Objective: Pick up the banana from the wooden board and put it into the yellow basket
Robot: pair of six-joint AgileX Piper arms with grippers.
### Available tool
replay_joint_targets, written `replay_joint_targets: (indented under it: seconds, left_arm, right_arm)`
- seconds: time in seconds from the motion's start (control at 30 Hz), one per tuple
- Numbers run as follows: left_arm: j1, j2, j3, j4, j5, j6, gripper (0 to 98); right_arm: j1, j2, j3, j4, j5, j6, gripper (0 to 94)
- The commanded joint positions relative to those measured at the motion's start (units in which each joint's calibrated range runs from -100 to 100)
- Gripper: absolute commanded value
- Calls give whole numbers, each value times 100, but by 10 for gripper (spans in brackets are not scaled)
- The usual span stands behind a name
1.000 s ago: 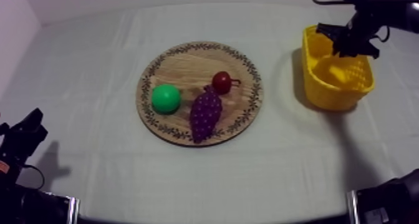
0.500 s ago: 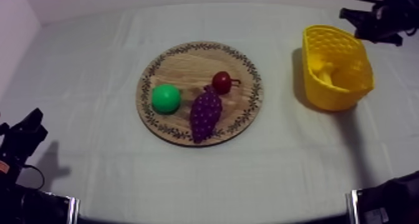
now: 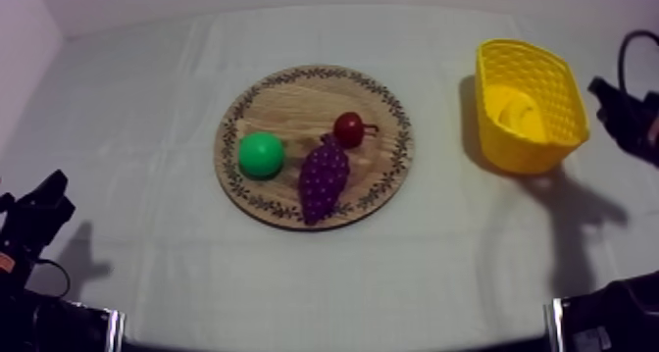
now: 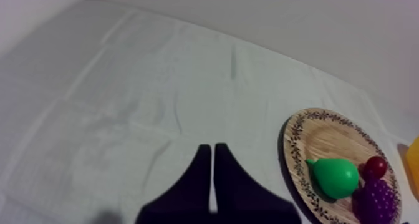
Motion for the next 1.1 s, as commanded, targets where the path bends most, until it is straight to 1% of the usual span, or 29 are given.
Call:
replay_joint_targets:
  seconds: [0.0,0.1,0.17,0.2,0.3,0.47,0.57,0.67,0.77,0.97,1.07]
  left_arm:
    - [0,-3,3,-2,0,-2,1]
    - [0,-3,3,-2,0,0,1]
    - [0,-3,3,-2,0,0,1]
    - [0,-3,3,-2,0,1,1]
    - [0,-3,3,-2,0,-2,1]
    - [0,-3,3,-2,0,-3,1]
    - [0,-3,3,-2,0,-3,1]
    - [0,-3,3,-2,0,-2,1]
    - [0,-3,3,-2,0,0,1]
    - [0,-3,3,-2,0,-3,1]
    - [0,-3,3,-2,0,-3,1]
  right_arm:
    - [-40,-1298,1152,-482,-45,692,6]
    - [-127,-1968,1541,-1500,44,1715,6]
    - [-175,-2354,1712,-2065,160,2311,6]
    - [-185,-2540,1776,-2293,225,2559,6]
    - [-196,-3080,1876,-2786,513,3095,6]
    - [-177,-4062,1922,-3394,1412,3753,6]
    - [-113,-4495,1907,-3570,1891,3895,6]
    - [-27,-4780,1865,-3634,2184,3858,6]
    - [39,-4904,1835,-3658,2333,3791,6]
    - [189,-4961,1825,-3669,2384,3699,6]
    - [224,-4966,1896,-3672,2061,3847,6]
